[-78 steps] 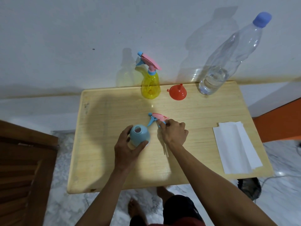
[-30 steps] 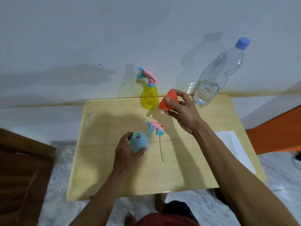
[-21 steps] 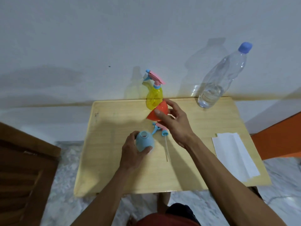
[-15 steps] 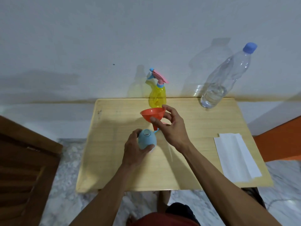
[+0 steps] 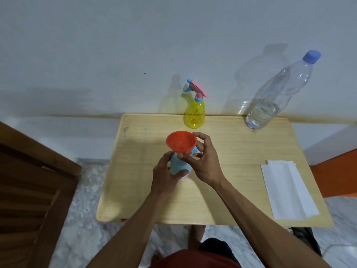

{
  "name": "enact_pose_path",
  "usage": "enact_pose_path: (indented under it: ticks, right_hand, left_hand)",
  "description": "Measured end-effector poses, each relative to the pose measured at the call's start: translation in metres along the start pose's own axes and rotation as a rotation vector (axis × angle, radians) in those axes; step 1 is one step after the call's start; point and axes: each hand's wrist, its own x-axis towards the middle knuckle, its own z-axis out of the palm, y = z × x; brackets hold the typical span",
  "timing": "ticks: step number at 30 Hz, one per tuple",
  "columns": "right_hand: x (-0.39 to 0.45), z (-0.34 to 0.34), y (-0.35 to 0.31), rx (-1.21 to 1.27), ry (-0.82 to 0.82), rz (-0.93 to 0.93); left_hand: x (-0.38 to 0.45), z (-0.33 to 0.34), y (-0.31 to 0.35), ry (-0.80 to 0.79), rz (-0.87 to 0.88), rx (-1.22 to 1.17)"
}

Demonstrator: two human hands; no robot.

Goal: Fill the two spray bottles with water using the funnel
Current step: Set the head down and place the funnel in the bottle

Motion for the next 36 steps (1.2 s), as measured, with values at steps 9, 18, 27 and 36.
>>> enact_pose_path:
  ticks: [9, 18, 27, 36]
  right_hand:
    - [-0.011, 0.0, 0.01, -0.125, 0.009, -0.071]
    - [-0.023, -0.004, 0.007, -0.189, 0.025, -0.122]
    - [-0.062, -0.025, 0.012, -0.205, 0.194, -0.052]
    - [-0.12, -0.072, 0.006, -0.095, 0.529, 0.049]
  left_hand:
    - [-0.004, 0.0, 0.004, 0.006, -0.023, -0.078]
    - [-0.01, -0.016, 0.006, -0.042, -0.016, -0.043]
    - [-0.043, -0.045, -0.006, -0.05, -0.037, 0.112]
    - [-0.089, -0.005, 0.03, -0.191, 0.093, 0.096]
